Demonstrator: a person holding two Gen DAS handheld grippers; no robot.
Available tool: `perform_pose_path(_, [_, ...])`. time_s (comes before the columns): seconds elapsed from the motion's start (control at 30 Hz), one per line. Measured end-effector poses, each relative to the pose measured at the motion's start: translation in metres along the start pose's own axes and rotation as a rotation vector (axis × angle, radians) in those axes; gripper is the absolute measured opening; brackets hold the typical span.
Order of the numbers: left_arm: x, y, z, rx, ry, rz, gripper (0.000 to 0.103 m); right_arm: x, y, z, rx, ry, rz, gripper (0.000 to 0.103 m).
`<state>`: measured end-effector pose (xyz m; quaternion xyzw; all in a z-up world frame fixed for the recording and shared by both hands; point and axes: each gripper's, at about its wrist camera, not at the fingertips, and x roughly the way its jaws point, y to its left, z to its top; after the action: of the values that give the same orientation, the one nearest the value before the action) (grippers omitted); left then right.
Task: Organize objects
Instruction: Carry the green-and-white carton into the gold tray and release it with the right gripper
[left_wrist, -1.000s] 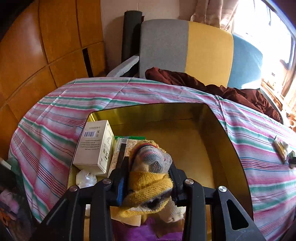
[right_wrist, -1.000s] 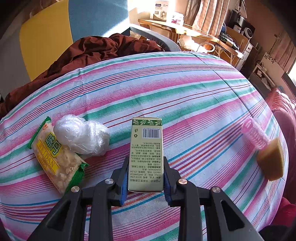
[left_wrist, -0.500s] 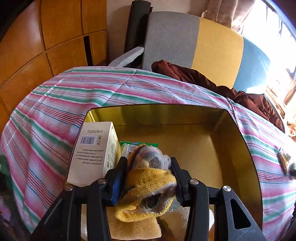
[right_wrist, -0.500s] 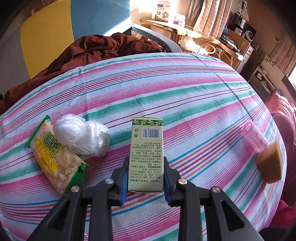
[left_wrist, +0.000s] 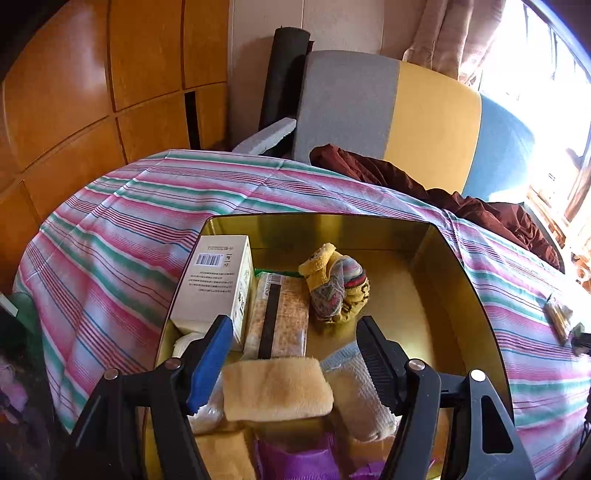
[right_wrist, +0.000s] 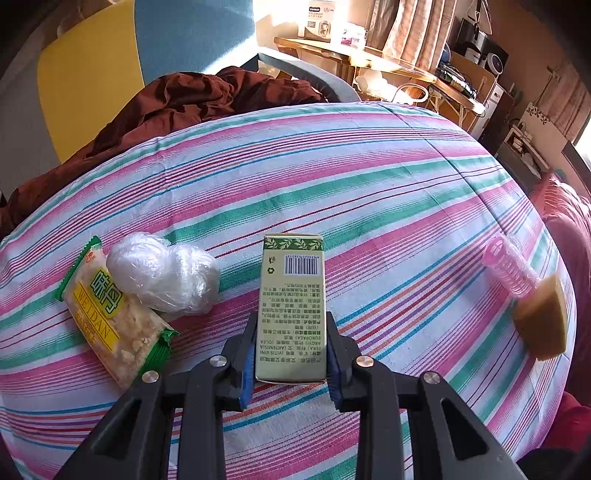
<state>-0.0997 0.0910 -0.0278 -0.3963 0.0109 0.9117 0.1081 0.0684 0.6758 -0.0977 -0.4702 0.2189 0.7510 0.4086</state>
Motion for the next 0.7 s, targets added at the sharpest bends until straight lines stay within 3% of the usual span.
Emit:
perform_pose_path(0.23, [-0.029, 0.004, -0.014, -0.001, -0.033, 0.008, 0.071, -0.025, -0.003, 0.003, 0.043, -0.088, 0.068, 0.03])
perform_pose_path(0.57, [-0.051, 0.015, -0.021, -0.013, -0.051, 0.011, 0.071, -0.09, 0.051, -0.014, -0.153, -0.231, 0.166, 0.03])
perform_pose_path(0.7, [-0.054, 0.019, -0.026, -0.038, -0.049, 0.006, 0.071, -0.12, 0.079, -0.024, -0.206, -0.256, 0.252, 0.03])
